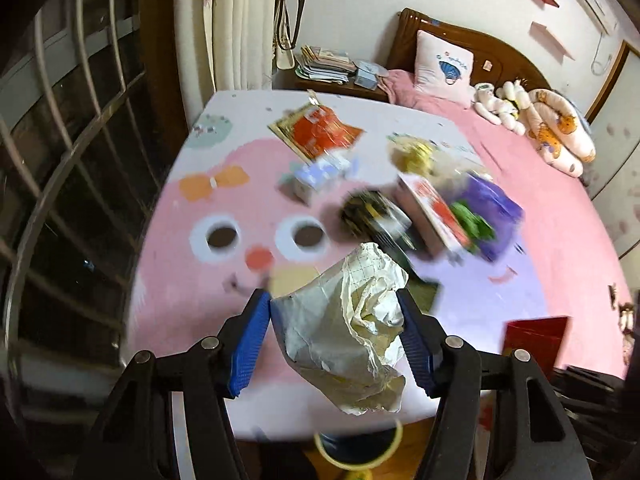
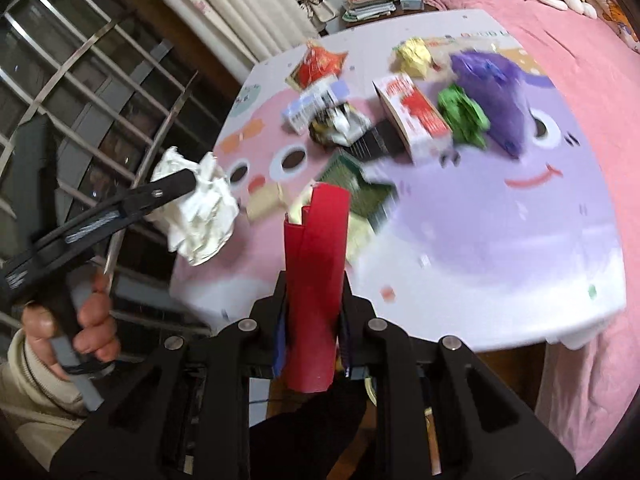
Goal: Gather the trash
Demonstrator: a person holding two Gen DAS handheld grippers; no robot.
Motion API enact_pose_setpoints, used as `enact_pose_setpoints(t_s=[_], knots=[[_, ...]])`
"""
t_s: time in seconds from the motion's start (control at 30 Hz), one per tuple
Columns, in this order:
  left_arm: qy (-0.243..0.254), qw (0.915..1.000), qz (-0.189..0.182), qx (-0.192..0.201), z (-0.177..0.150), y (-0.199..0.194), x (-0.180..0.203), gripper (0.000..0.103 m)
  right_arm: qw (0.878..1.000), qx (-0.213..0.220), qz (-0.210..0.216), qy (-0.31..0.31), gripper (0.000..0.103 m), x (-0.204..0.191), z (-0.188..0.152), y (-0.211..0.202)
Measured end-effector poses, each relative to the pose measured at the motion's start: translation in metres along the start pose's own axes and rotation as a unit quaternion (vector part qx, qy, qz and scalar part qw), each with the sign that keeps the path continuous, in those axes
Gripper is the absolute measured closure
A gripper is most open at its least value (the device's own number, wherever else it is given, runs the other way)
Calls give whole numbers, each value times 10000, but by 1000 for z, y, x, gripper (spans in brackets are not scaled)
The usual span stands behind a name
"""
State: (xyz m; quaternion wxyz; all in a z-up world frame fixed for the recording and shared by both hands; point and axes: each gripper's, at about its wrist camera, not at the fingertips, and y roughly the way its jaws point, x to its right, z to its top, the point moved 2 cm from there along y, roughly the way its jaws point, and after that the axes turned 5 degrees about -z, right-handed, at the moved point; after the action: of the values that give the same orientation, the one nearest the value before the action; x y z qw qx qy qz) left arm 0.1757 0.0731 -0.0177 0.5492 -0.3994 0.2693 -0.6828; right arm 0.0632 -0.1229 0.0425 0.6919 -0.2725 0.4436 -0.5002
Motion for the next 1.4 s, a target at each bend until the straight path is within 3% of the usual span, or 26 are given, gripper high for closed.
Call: enact_pose_setpoints(t_s=[0.13,0.3,0.5,0.73,1.0,1.1,1.13,1.17,1.23,1.4], knots=[[83,9999,-32,-63,-71,-20,36,41,9996,-245,-25,-153,86,24,-48,0],[181,9988,26,-452,-154,-9,65,41,9970,-738,-113,-198,86,55,-113,21],[244,9913,197,-1282,-246,43,76,40,9903,-1349,-343,-8,85,96,-188,76],[70,9827,385,-1812,-314,121,65,38,9815,-1745,-706,356,85,151,-249,164],[108,9775,357,-2076,-367,207,70,34,9772,-1849,-819,650,78,192,-282,245],[173,9748,398,-2186,-377,231,70,34,9759,-1833,-932,727,58,203,-287,265],[177,9745,400,-2200,-373,238,64,30,9758,-1825,-939,750,53,206,-288,269],[185,9736,427,-2233,-376,244,65,19,9754,-1832,-947,777,52,208,-290,273],[165,9731,429,-2256,-373,247,62,14,9742,-1874,-969,805,42,210,-291,282],[173,9757,334,-2159,-368,250,56,14,9752,-1823,-1029,713,41,208,-285,295]])
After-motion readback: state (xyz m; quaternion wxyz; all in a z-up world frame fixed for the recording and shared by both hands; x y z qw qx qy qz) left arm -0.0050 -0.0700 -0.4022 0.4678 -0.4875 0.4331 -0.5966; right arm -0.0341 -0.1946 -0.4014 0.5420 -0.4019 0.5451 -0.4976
